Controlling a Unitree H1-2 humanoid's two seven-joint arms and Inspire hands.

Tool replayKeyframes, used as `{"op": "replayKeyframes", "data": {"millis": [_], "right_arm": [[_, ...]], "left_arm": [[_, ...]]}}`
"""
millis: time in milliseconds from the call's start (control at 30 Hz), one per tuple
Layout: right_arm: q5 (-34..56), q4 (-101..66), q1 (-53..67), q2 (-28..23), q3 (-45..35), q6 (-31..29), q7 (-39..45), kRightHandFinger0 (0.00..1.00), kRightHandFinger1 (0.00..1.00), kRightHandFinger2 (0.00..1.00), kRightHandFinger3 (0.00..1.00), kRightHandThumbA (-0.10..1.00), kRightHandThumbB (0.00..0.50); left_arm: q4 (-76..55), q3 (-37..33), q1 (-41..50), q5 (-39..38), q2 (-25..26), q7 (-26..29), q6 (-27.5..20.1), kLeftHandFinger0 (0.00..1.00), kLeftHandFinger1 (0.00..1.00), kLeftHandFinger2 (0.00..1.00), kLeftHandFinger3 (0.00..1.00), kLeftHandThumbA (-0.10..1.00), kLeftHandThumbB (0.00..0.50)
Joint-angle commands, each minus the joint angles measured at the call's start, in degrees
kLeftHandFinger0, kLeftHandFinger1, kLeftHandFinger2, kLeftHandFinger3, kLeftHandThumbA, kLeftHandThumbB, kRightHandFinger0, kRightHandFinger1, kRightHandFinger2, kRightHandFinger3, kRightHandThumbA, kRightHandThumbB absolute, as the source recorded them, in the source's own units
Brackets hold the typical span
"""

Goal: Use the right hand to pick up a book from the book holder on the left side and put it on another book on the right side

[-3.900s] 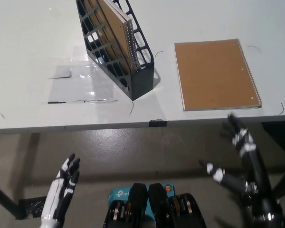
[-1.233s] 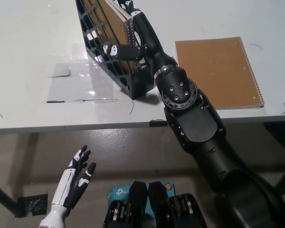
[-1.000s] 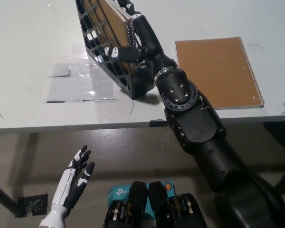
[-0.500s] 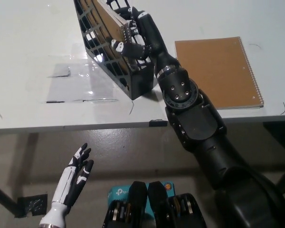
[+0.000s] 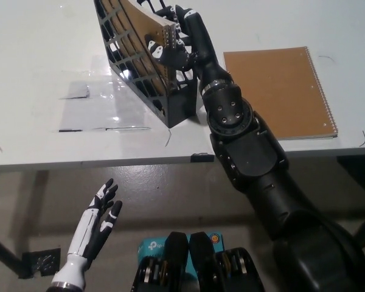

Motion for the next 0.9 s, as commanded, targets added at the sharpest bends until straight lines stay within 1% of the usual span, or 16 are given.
{"op": "replayKeyframes", "data": {"millis": [0, 33, 67, 100, 133, 167, 200, 233, 267, 333, 367, 400, 433, 600, 733, 867], "right_arm": [[1.19, 0.79, -3.14, 1.02, -0.42, -3.64, -0.13, 0.0, 0.05, 0.39, 0.39, 0.06, 0.16], [1.2, 1.08, -3.11, 1.07, -0.44, -3.61, -0.15, 0.0, 0.06, 0.4, 0.4, -0.01, 0.161], [1.2, 1.23, -3.14, 1.07, -0.47, -3.63, -0.16, 0.0, 0.07, 0.42, 0.43, -0.05, 0.16], [1.18, 1.57, -3.19, 1.1, -0.47, -2.86, -0.06, 0.0, 0.1, 0.5, 0.53, -0.1, 0.152], [2.42, 1.83, -3.54, 1.33, -1.41, -1.04, 0.48, 0.0, 0.13, 0.54, 0.6, -0.1, 0.137], [3.13, 2.04, -3.84, 1.46, -2.02, -0.34, 0.55, 0.0, 0.13, 0.54, 0.61, -0.1, 0.137], [6.58, 2.82, -4.36, 1.89, -4.32, -0.69, 2.29, 0.0, 0.13, 0.53, 0.61, -0.1, 0.127], [12.07, 3.87, -5.23, 2.28, -7.89, -1.08, 5.79, 0.0, 0.14, 0.58, 0.65, -0.1, 0.101], [20.43, 4.43, -6.4, 3.17, -13.86, 0.97, 10.09, 0.0, 0.22, 0.69, 0.71, -0.1, 0.108], [32.24, 3.8, -8.72, 4.17, -23.33, 8.99, 12.83, 0.0, 0.26, 0.74, 0.77, -0.1, 0.139], [35.84, 3.2, -9.71, 4.07, -26.42, 12.25, 13.87, 0.0, 0.25, 0.75, 0.84, -0.1, 0.12], [38.14, 2.59, -10.62, 3.71, -28.28, 14.34, 14.74, 0.0, 0.25, 0.76, 0.97, -0.1, 0.101], [38.62, 2.18, -10.86, 3.61, -29.02, 15.11, 15.01, 0.0, 0.25, 0.76, 1.0, -0.1, 0.096], [43.79, -0.45, -15.44, 2.94, -34.84, 20.96, 12.64, 0.0, 0.22, 0.76, 1.0, -0.1, 0.112], [42.84, -2.72, -17.65, 2.67, -35.01, 21.18, 12.03, 0.0, 0.24, 0.77, 1.0, -0.1, 0.106], [42.26, -4.87, -19.03, 2.66, -35.48, 22.23, 10.99, 0.0, 0.25, 0.77, 1.0, -0.1, 0.123]], "left_arm": [[-0.68, -0.26, -1.35, -0.01, 0.54, 0.4, -2.24, 1.0, 1.0, 1.0, 1.0, 0.91, 0.176], [-0.69, -0.28, -1.35, 0.02, 0.55, 0.4, -2.21, 1.0, 1.0, 1.0, 1.0, 0.91, 0.176], [-0.67, -0.29, -1.41, 0.04, 0.54, 0.41, -2.2, 1.0, 1.0, 1.0, 1.0, 0.91, 0.175], [-0.47, -0.33, -1.46, 0.07, 0.59, 0.43, -2.49, 1.0, 1.0, 1.0, 1.0, 0.9, 0.165], [-0.15, -0.38, -1.67, 0.33, 0.65, 0.61, -2.93, 1.0, 1.0, 1.0, 1.0, 0.9, 0.167], [-0.15, -0.4, -1.73, 0.4, 0.63, 0.66, -2.9, 1.0, 1.0, 1.0, 1.0, 0.91, 0.168], [0.04, -0.37, -1.76, 0.45, 0.61, 0.78, -3.12, 1.0, 1.0, 1.0, 1.0, 0.91, 0.179], [0.04, -0.35, -1.92, 0.39, 0.49, 0.82, -3.06, 1.0, 1.0, 1.0, 1.0, 0.92, 0.185], [0.01, -0.23, -1.92, 0.06, 0.37, 0.8, -2.97, 1.0, 1.0, 1.0, 1.0, 0.92, 0.187], [-0.07, -0.18, -1.91, -0.16, 0.39, 0.57, -2.43, 1.0, 1.0, 1.0, 1.0, 0.92, 0.199], [-0.01, -0.19, -1.98, -0.26, 0.41, 0.45, -2.49, 1.0, 1.0, 1.0, 1.0, 0.91, 0.194], [0.17, -0.22, -2.05, -0.38, 0.5, 0.31, -2.79, 1.0, 1.0, 1.0, 1.0, 0.91, 0.189], [0.19, -0.27, -2.08, -0.38, 0.5, 0.26, -2.87, 1.0, 1.0, 1.0, 1.0, 0.91, 0.188], [0.22, -0.14, -2.61, -0.32, 0.64, 0.37, -2.99, 1.0, 1.0, 1.0, 1.0, 0.89, 0.168], [-0.37, -0.12, -2.59, -0.46, 0.36, 0.42, -2.76, 1.0, 1.0, 1.0, 1.0, 0.86, 0.147], [-0.98, -0.17, -2.45, 0.17, 0.42, 0.62, -1.98, 1.0, 1.0, 1.0, 1.0, 0.87, 0.141]]}}
